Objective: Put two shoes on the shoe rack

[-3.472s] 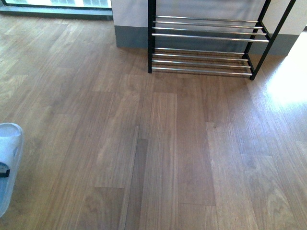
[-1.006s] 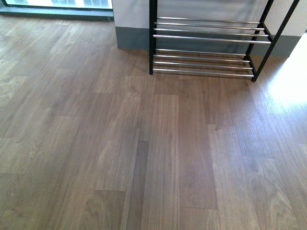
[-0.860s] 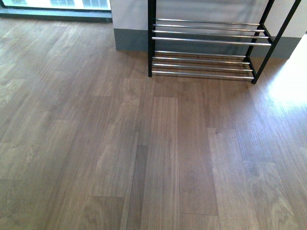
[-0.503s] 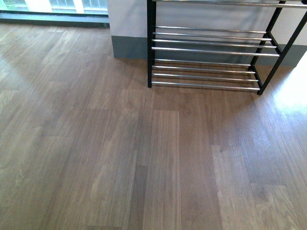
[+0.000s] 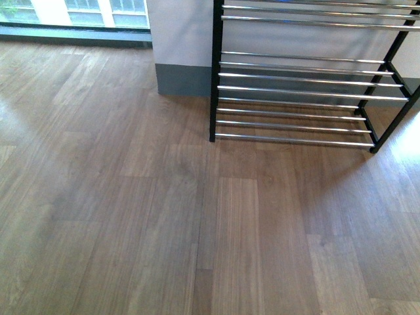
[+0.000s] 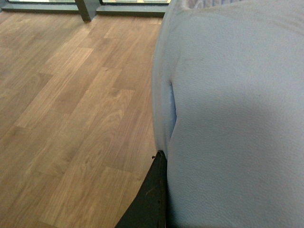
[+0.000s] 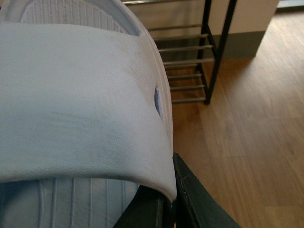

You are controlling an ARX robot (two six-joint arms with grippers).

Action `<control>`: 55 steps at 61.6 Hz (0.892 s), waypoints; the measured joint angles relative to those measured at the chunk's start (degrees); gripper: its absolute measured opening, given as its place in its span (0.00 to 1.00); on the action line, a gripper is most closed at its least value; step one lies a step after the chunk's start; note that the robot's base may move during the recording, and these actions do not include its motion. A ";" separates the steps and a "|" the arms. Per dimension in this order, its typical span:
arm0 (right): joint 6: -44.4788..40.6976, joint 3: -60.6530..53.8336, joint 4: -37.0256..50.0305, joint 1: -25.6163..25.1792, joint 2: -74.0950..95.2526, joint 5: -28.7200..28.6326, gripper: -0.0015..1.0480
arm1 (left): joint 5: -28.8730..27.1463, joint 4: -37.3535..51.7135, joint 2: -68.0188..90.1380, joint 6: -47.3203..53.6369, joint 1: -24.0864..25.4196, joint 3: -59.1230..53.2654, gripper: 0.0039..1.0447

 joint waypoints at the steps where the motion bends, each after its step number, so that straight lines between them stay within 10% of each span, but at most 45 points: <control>1: 0.00 0.00 0.00 0.00 0.00 -0.02 0.02 | -0.04 0.00 0.00 0.00 0.00 0.00 0.02; 55: 0.00 -0.04 0.00 0.02 0.15 0.24 0.02 | 0.15 0.02 -0.04 0.02 0.00 -0.02 0.02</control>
